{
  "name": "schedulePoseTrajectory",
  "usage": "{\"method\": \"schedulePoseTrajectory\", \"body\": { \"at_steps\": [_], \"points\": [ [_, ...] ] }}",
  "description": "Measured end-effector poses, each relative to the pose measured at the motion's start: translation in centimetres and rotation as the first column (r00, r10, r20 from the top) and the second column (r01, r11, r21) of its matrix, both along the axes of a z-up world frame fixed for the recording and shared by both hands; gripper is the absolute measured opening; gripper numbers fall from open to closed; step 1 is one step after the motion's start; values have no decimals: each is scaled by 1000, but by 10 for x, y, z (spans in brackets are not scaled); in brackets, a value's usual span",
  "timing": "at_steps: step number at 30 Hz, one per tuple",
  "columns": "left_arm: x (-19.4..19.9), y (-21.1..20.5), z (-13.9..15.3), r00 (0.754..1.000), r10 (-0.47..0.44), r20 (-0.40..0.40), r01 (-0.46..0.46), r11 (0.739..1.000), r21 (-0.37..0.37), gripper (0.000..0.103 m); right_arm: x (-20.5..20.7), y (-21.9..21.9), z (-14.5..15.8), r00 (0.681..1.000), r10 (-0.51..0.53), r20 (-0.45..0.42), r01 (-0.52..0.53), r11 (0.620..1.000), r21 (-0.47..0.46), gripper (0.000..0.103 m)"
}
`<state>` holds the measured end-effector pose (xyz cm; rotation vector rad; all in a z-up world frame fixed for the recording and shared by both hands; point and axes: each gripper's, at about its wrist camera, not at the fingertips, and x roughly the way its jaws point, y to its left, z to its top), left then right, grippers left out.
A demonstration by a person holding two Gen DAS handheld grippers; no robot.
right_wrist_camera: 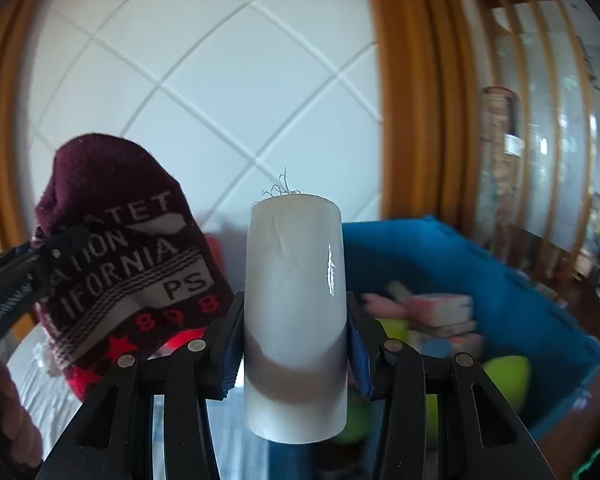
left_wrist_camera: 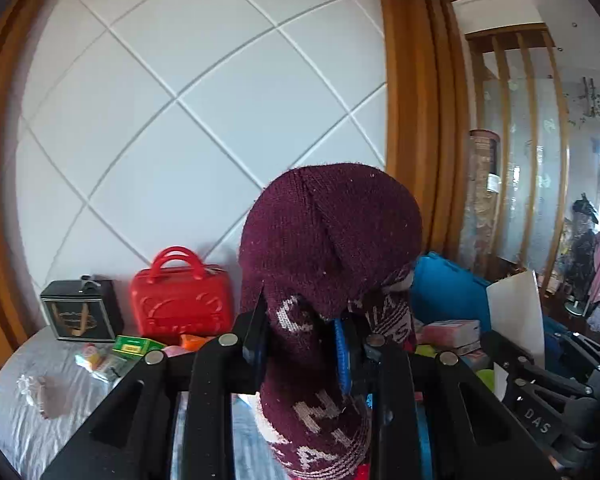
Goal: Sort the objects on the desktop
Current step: 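Lift and carry the beanie and paper roll over the blue bin, then open both grippers to drop the beanie and paper roll into the bin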
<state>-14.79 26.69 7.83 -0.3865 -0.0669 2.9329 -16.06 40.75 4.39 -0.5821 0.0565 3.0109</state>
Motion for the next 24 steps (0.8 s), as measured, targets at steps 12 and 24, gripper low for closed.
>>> {"method": "schedulePoseTrajectory", "body": {
  "at_steps": [12, 24],
  "points": [
    [-36, 196, -60, 928, -152, 341, 201, 973, -112, 26, -17, 156, -55, 962, -179, 204, 182, 983, 7, 44],
    [-60, 229, -97, 853, -88, 514, 180, 975, -131, 46, -44, 185, -94, 921, -190, 341, 174, 982, 77, 44]
  ]
}}
